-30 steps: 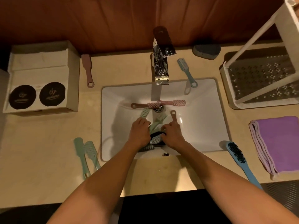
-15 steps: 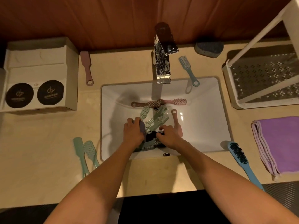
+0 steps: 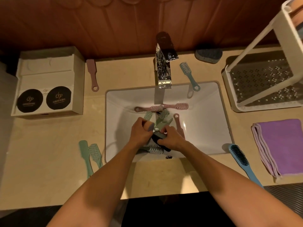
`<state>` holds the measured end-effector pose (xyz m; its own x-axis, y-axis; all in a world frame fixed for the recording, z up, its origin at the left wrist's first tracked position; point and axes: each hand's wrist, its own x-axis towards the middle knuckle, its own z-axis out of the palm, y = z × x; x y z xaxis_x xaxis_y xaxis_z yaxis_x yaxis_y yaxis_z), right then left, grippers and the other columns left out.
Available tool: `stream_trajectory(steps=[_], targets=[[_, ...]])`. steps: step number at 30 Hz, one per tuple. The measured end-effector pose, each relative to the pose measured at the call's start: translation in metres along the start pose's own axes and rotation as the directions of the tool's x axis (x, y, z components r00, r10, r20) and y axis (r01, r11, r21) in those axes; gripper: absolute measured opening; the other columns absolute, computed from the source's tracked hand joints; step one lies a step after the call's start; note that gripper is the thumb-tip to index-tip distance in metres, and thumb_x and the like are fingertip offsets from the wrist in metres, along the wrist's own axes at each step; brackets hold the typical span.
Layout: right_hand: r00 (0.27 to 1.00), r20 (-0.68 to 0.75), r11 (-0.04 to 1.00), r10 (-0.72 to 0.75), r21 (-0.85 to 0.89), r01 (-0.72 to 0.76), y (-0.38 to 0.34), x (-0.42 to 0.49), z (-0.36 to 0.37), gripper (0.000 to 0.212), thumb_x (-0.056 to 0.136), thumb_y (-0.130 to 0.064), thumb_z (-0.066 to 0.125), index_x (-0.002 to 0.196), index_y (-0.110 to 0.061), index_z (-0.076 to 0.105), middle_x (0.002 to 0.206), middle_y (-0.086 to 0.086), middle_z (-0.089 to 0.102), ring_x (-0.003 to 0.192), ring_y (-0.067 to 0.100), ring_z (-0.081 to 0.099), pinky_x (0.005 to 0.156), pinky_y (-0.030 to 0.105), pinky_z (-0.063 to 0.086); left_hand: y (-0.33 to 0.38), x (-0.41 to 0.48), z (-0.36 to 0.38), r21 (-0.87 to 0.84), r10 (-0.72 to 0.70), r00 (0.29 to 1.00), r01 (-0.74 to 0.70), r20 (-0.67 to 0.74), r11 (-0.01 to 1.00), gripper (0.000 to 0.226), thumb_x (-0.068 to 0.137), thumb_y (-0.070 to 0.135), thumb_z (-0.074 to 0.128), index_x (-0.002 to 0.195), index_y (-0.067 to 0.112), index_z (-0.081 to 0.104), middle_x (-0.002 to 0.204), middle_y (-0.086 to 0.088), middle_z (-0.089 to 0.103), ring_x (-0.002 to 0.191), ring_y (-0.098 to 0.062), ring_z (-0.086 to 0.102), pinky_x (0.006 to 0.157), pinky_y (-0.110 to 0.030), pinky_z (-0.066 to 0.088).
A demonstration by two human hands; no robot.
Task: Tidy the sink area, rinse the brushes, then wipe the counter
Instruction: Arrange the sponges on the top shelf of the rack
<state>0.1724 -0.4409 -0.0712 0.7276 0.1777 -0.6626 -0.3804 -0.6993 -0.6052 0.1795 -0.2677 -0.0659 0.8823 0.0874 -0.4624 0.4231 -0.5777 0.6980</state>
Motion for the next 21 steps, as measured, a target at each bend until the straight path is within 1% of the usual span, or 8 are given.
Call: stream_trajectory(steps=[3, 6, 9, 11, 15, 18, 20, 21], targets=[[0.999, -0.030, 0.991, 0.015, 0.136, -0.011, -0.004, -0.011, -0.007, 0.037, 0.082, -0.027, 0.074, 0.106, -0.016, 0.048, 0.095, -0.003, 0.058, 0.078, 0.011, 0.062, 0.060, 0.015, 0.052, 0.017, -0.003, -0.001, -0.125, -0.012, 1.000, 0.014, 0.016, 0.992, 0.038, 0.079, 0.010, 0.073, 0.110, 0.013, 0.051, 0.094, 0.004, 0.059, 0.084, -0.015, 0.058, 0.073, -0.031, 0.051], [0.998, -0.014, 0.931, 0.057, 0.361, -0.049, -0.005, -0.020, -0.017, 0.042, 0.071, -0.037, 0.074, 0.104, -0.023, 0.051, 0.115, 0.001, 0.054, 0.095, 0.025, 0.068, 0.078, 0.039, 0.063, 0.033, -0.006, -0.002, -0.265, -0.012, 1.000, 0.013, 0.004, 0.964, 0.032, 0.081, 0.012, 0.074, 0.108, 0.019, 0.059, 0.096, 0.006, 0.065, 0.089, -0.014, 0.064, 0.078, -0.031, 0.056], [0.979, 0.177, 0.790, 0.104, 0.584, -0.189, -0.003, -0.030, -0.030, 0.045, 0.081, -0.023, 0.073, 0.118, -0.018, 0.048, 0.124, 0.019, 0.055, 0.101, 0.035, 0.069, 0.074, 0.037, 0.061, 0.049, -0.007, -0.004, -0.316, -0.001, 1.000, 0.000, -0.002, 0.949, 0.026, 0.084, 0.022, 0.077, 0.107, 0.025, 0.064, 0.101, 0.008, 0.069, 0.094, -0.012, 0.067, 0.081, -0.030, 0.057], [0.972, 0.217, 0.745, 0.087, 0.634, -0.208, -0.006, -0.039, -0.040, 0.045, 0.088, -0.014, 0.067, 0.126, -0.011, 0.044, 0.119, 0.022, 0.057, 0.096, 0.032, 0.068, 0.065, 0.032, 0.058, 0.057, -0.009, -0.004, -0.323, 0.009, 1.000, -0.001, 0.022, 0.946, 0.026, 0.087, 0.028, 0.074, 0.110, 0.028, 0.062, 0.106, 0.007, 0.068, 0.098, -0.014, 0.066, 0.085, -0.033, 0.057], [0.995, 0.080, 0.761, 0.056, 0.642, -0.095, -0.007, -0.049, -0.052, 0.058, 0.089, -0.018, 0.071, 0.138, -0.016, 0.041, 0.121, 0.013, 0.059, 0.098, 0.027, 0.067, 0.067, 0.030, 0.058, 0.077, -0.018, -0.003, -0.211, 0.034, 0.998, -0.023, 0.049, 0.977, 0.043, 0.090, 0.047, 0.062, 0.122, 0.020, 0.053, 0.121, -0.001, 0.060, 0.105, -0.019, 0.060, 0.094, -0.042, 0.051], [0.996, -0.092, 0.838, 0.009, 0.545, 0.043, -0.011, -0.056, -0.067, 0.050, 0.087, -0.030, 0.077, 0.132, -0.021, 0.057, 0.117, 0.005, 0.063, 0.100, 0.024, 0.066, 0.075, 0.030, 0.057, 0.094, -0.025, -0.004, -0.044, 0.124, 0.992, -0.125, -0.036, 0.991, 0.029, 0.101, 0.030, 0.055, 0.121, 0.009, 0.057, 0.123, -0.012, 0.058, 0.107, -0.027, 0.059, 0.093, -0.040, 0.049], [0.984, -0.177, 0.858, 0.024, 0.508, 0.071, -0.012, -0.060, -0.075, 0.032, 0.091, -0.035, 0.072, 0.120, -0.022, 0.065, 0.106, 0.004, 0.068, 0.095, 0.024, 0.065, 0.072, 0.034, 0.056, 0.102, -0.029, -0.003, 0.025, 0.235, 0.968, -0.234, -0.084, 0.972, 0.018, 0.099, 0.019, 0.060, 0.114, 0.009, 0.061, 0.111, -0.012, 0.062, 0.102, -0.028, 0.060, 0.088, -0.038, 0.053], [0.977, -0.212, 0.855, 0.028, 0.511, 0.087, -0.015, -0.064, -0.079, 0.025, 0.093, -0.037, 0.067, 0.114, -0.023, 0.066, 0.102, 0.002, 0.068, 0.092, 0.024, 0.065, 0.070, 0.037, 0.056, 0.109, -0.033, -0.004, -0.018, 0.218, 0.973, -0.220, -0.082, 0.975, 0.010, 0.101, 0.020, 0.058, 0.107, 0.012, 0.060, 0.103, -0.007, 0.063, 0.097, -0.025, 0.061, 0.083, -0.034, 0.053]])
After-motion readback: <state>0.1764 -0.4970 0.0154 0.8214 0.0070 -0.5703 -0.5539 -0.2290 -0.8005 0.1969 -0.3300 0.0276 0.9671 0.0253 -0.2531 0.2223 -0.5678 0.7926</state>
